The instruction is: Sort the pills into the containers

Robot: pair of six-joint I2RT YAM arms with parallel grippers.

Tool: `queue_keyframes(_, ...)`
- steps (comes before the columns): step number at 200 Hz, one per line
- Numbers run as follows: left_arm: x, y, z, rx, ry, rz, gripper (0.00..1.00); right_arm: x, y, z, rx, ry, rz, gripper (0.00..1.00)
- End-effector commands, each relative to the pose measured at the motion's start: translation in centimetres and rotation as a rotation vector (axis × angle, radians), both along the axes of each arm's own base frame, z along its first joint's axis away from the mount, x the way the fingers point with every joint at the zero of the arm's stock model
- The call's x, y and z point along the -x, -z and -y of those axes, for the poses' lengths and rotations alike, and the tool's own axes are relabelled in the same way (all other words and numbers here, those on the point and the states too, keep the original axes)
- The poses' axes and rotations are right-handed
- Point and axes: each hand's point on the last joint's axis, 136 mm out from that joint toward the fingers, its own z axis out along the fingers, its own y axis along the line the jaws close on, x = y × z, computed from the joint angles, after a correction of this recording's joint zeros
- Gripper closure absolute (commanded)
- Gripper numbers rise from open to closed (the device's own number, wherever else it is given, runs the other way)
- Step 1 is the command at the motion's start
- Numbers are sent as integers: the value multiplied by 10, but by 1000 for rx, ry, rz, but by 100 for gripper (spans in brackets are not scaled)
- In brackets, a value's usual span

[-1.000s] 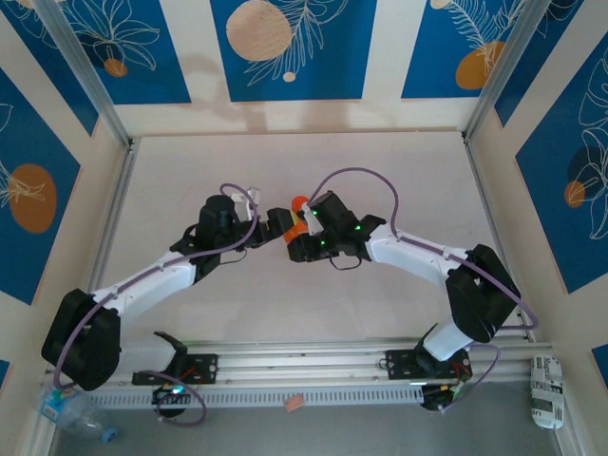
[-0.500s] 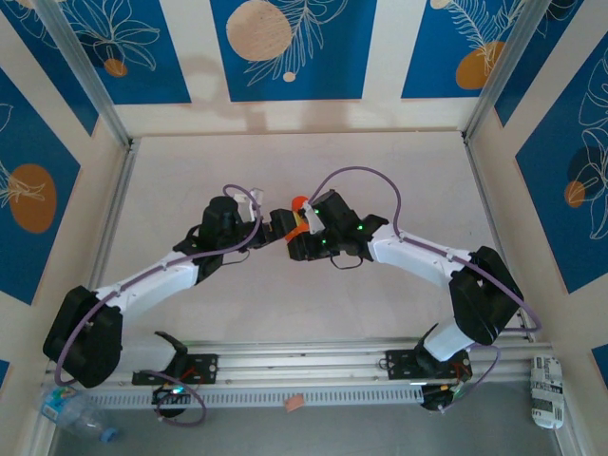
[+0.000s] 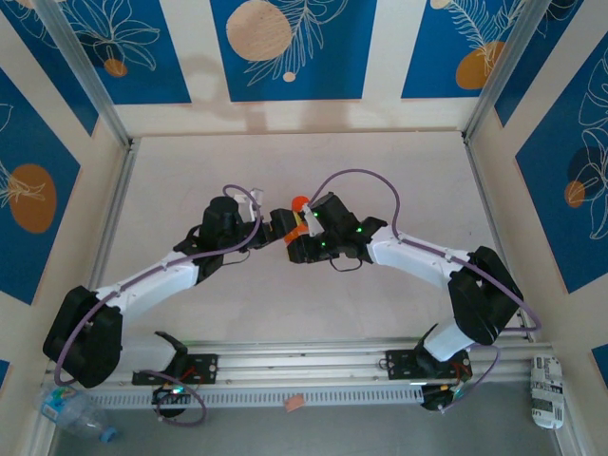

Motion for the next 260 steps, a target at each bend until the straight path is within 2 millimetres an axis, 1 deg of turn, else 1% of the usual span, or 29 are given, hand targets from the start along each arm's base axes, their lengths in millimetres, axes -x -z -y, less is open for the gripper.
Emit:
queue_keyframes(1, -3, -22, 10, 44, 12, 54, 0, 10, 1, -7, -9, -35, -14, 82)
queue_keyframes(33, -1, -27, 11, 56, 14, 59, 0, 10, 8, -7, 6, -33, -24, 82)
queue_keyframes(68, 1, -33, 12, 71, 15, 67, 0, 9, 9, -7, 9, -30, -25, 82)
queue_keyframes(111, 1, -37, 15, 85, 18, 67, 0, 10, 11, -8, 10, -30, -31, 82)
queue_keyframes(147, 3, -51, 19, 117, 22, 86, 0, 10, 15, -7, 22, -28, -36, 82)
queue_keyframes(167, 2, -56, 17, 112, 8, 98, 0, 10, 15, -6, 24, -24, -36, 82)
queue_keyframes(184, 0, -51, 8, 78, -40, 95, 0, 9, 16, -4, 28, -17, -33, 82)
queue_keyframes(203, -2, -34, -8, 7, -117, 58, 0, 7, 13, -1, 24, -8, -30, 82)
queue_keyframes(212, -2, -26, -12, -19, -132, 46, 0, 6, 12, 1, 24, -2, -28, 82)
queue_keyframes(223, -1, -19, -14, -33, -138, 33, 0, 5, 9, 2, 15, 4, -25, 82)
queue_keyframes(244, 1, -8, -13, -42, -130, 11, 0, 5, 1, 1, 1, 4, -11, 82)
queue_keyframes(260, 0, -6, -12, -41, -126, 6, 0, 5, -3, 1, -7, 4, -6, 82)
